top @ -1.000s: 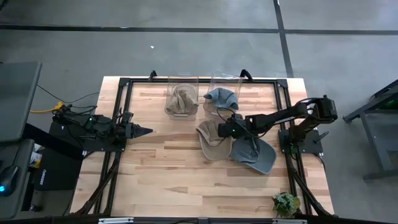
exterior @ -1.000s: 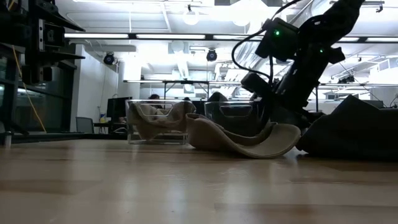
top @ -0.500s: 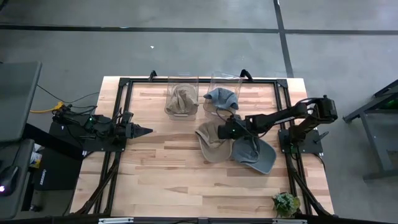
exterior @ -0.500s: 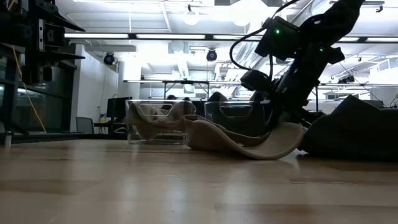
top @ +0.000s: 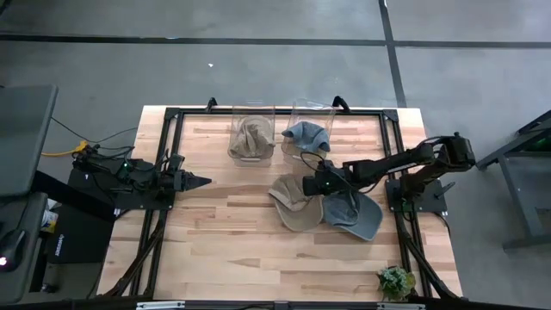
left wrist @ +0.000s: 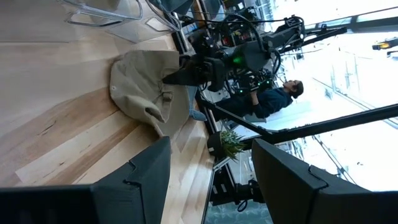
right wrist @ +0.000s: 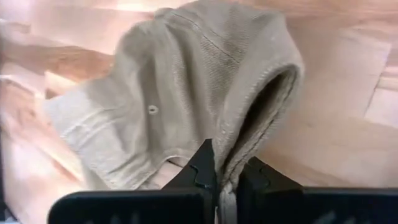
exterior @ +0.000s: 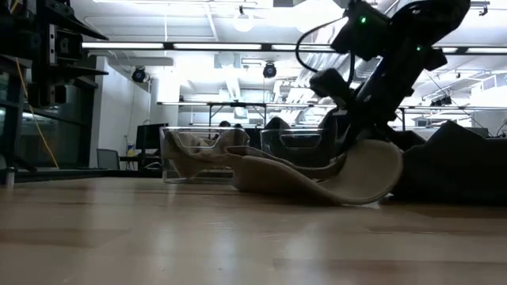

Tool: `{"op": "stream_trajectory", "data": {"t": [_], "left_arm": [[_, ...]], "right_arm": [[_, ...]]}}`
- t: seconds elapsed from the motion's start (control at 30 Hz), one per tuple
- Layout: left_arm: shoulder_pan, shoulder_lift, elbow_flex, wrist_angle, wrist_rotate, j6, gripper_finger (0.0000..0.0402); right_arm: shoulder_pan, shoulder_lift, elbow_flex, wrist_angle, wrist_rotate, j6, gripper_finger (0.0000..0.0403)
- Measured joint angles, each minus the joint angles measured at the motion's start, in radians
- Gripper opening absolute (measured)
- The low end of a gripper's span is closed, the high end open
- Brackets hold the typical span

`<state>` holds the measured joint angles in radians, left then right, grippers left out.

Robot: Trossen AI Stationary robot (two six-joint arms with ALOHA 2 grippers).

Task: Pick & Place hat
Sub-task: Put the brown cap into the left transparent bin

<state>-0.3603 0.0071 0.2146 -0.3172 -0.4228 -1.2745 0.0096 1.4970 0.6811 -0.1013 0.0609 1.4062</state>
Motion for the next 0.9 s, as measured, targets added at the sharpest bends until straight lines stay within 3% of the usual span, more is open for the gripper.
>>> {"op": "stream_trajectory", "data": {"t": [0.37,0.57,0.9], "left_arm": [[0.000,0.000,0.000,0.000,0.003,-0.022,0.0207],[0.000,0.000,0.000,0.000,0.006,-0.040,0.0207],[0.000,0.000,0.000,0.000,0.005,-0.066,0.0207]], "right_arm": [[0.066,-0.085,0.030,-0.027,0.039,-0.020,0.0010],[0.091,-0.085,0.134,-0.099,0.046,-0.101,0.0010],[0.105,-0.085,0.364,-0.276,0.161,-0.365,0.0010]]}}
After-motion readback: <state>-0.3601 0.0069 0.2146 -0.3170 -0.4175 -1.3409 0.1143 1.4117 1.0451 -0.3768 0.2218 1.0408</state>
